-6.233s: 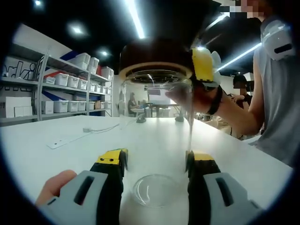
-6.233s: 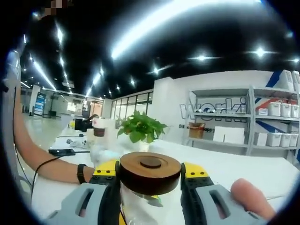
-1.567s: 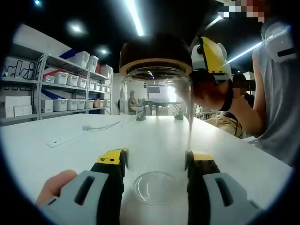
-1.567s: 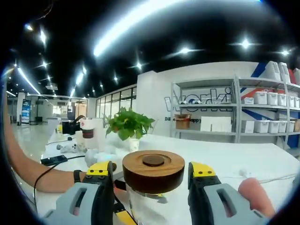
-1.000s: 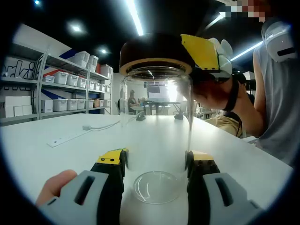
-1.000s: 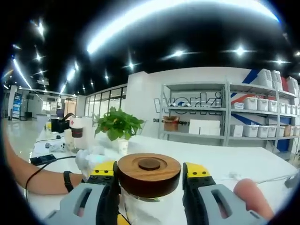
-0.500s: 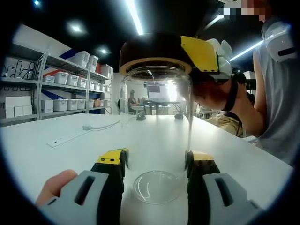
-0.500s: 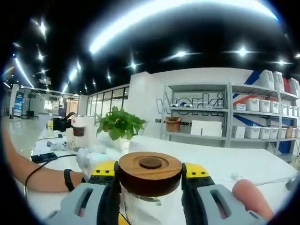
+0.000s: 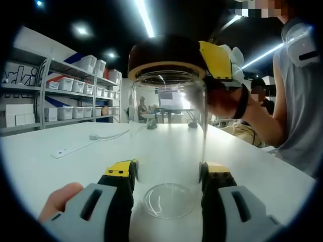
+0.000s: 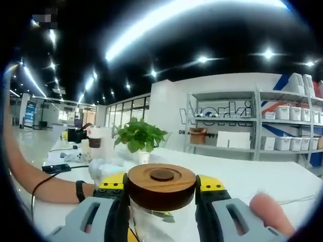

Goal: Clamp the coffee can twist off the lid put the lid on the table pick up the lid cover the can tighten the lid

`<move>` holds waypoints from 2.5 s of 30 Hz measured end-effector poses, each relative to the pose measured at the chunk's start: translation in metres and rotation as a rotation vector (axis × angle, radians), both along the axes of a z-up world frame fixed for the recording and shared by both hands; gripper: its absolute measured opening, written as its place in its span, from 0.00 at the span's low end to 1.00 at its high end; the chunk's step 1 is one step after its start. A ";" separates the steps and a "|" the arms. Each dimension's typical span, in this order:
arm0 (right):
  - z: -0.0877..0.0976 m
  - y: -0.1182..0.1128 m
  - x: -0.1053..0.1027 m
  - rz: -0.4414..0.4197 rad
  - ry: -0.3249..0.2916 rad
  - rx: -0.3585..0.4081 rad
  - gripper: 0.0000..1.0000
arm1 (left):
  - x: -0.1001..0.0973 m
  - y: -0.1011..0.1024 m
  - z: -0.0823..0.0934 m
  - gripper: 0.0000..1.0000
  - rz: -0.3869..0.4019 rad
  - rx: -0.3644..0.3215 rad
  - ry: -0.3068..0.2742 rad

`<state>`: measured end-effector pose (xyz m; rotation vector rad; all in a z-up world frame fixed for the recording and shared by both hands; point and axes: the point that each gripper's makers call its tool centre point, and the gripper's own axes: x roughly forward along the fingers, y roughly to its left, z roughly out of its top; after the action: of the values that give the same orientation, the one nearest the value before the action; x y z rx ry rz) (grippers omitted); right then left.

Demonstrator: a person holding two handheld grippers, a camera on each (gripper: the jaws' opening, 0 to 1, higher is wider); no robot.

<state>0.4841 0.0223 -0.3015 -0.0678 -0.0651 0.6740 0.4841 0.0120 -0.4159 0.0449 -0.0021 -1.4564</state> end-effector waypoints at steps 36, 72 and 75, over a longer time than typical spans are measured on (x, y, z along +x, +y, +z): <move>0.000 0.005 0.000 0.200 -0.003 -0.056 0.47 | 0.001 0.002 -0.001 0.42 0.004 0.007 -0.007; 0.001 0.006 -0.001 0.398 -0.017 -0.120 0.47 | 0.003 0.001 -0.002 0.42 0.009 0.012 -0.007; 0.001 0.006 -0.001 0.411 -0.019 -0.114 0.47 | 0.003 0.001 -0.002 0.42 0.009 0.012 -0.007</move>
<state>0.4833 0.0285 -0.3007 -0.1737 -0.0596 1.0880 0.4872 0.0132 -0.4183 0.0601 0.0014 -1.4468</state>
